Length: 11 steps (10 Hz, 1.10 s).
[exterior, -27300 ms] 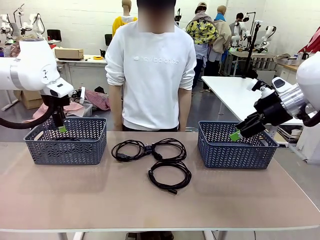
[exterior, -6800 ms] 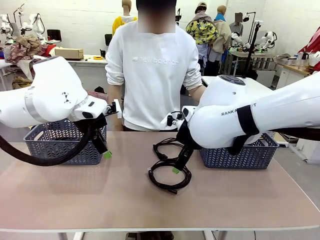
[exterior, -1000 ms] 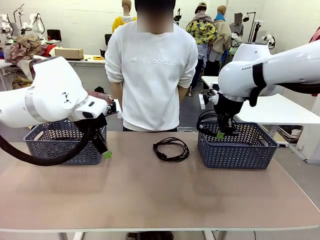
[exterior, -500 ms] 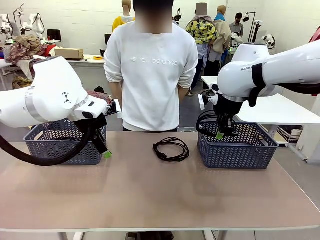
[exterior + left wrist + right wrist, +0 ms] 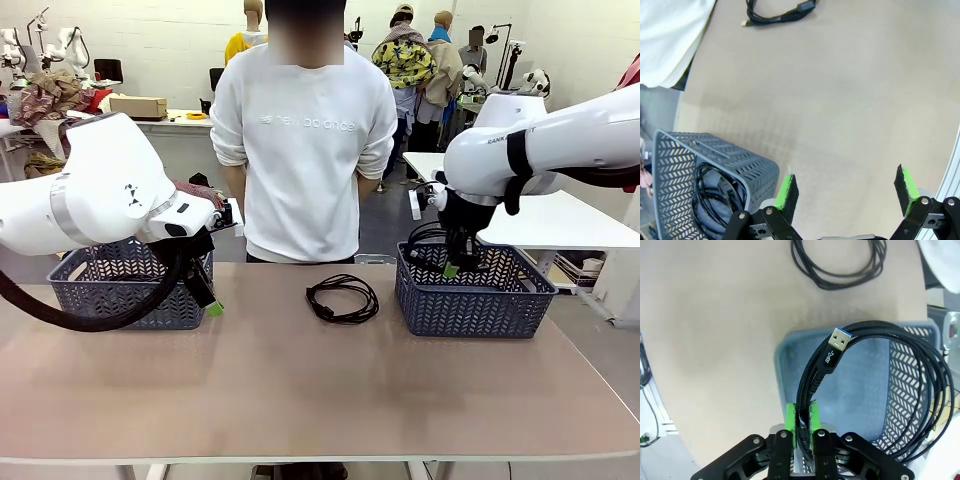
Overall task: Organize the cables according to human instructions.
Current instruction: Pick up a bundle of cables and place it in the basket indicated by the human.
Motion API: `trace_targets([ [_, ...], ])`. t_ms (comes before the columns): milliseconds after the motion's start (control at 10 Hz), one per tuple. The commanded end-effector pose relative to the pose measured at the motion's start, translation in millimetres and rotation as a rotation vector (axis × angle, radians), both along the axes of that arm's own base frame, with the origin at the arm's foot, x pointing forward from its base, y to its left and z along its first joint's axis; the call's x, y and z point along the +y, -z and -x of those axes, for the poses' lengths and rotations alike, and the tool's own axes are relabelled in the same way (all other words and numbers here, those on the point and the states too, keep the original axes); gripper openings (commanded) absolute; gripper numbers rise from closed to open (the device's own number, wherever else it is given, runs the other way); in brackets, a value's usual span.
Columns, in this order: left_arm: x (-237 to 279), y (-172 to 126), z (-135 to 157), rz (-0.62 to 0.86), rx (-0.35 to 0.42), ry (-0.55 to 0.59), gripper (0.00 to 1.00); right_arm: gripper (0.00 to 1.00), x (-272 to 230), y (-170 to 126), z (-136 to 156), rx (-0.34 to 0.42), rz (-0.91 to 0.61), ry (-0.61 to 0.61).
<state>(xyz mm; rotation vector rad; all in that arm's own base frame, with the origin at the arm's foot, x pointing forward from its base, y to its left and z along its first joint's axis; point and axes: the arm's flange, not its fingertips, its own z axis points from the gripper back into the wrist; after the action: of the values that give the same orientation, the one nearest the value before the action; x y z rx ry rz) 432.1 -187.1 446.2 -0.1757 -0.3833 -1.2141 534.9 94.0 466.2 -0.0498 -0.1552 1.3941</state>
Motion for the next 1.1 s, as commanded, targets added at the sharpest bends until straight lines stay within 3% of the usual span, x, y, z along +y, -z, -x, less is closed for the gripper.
trace_targets([
  [0, 0, -2, 0, -0.005, 0.003, -0.010, 1.00, 0.13, -18, 1, -13, -0.034, 0.002, -0.011],
  [1000, 0, -2, 0, -0.005, 0.003, -0.010, 1.00, 0.13, -58, 37, -48, -0.047, -0.010, -0.108],
])
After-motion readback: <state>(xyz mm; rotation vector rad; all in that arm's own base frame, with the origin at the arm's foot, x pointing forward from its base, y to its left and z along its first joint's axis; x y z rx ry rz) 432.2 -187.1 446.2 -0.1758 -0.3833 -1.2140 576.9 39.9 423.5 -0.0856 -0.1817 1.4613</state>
